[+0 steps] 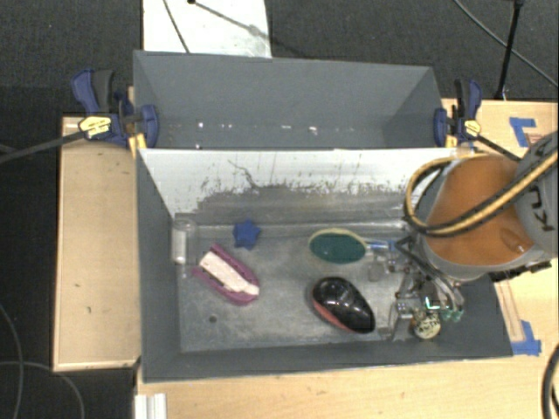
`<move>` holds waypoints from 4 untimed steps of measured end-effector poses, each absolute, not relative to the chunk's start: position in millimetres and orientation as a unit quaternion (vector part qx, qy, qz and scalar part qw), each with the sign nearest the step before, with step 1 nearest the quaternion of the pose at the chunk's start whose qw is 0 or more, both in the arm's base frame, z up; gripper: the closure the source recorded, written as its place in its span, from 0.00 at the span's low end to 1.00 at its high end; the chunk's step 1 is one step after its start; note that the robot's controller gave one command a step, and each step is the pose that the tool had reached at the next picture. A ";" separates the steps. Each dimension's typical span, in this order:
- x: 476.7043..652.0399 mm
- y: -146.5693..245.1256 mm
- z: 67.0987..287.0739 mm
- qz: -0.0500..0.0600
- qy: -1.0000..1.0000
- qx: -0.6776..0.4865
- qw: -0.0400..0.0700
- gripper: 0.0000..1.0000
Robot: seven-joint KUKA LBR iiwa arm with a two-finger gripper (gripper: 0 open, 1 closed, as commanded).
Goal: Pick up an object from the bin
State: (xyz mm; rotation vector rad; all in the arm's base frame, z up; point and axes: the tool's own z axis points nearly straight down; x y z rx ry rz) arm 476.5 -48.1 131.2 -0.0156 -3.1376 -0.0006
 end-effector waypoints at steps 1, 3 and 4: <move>493.4 -1.1 68.7 0.000 -1.000 -0.018 0.000 0.00; 494.4 -3.8 72.9 0.000 -1.000 -0.018 -0.002 1.00; 494.5 -3.9 73.1 0.001 -1.000 -0.016 -0.002 1.00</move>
Offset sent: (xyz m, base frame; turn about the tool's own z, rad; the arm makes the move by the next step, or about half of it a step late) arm 0.0162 0.0451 -0.0612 0.0298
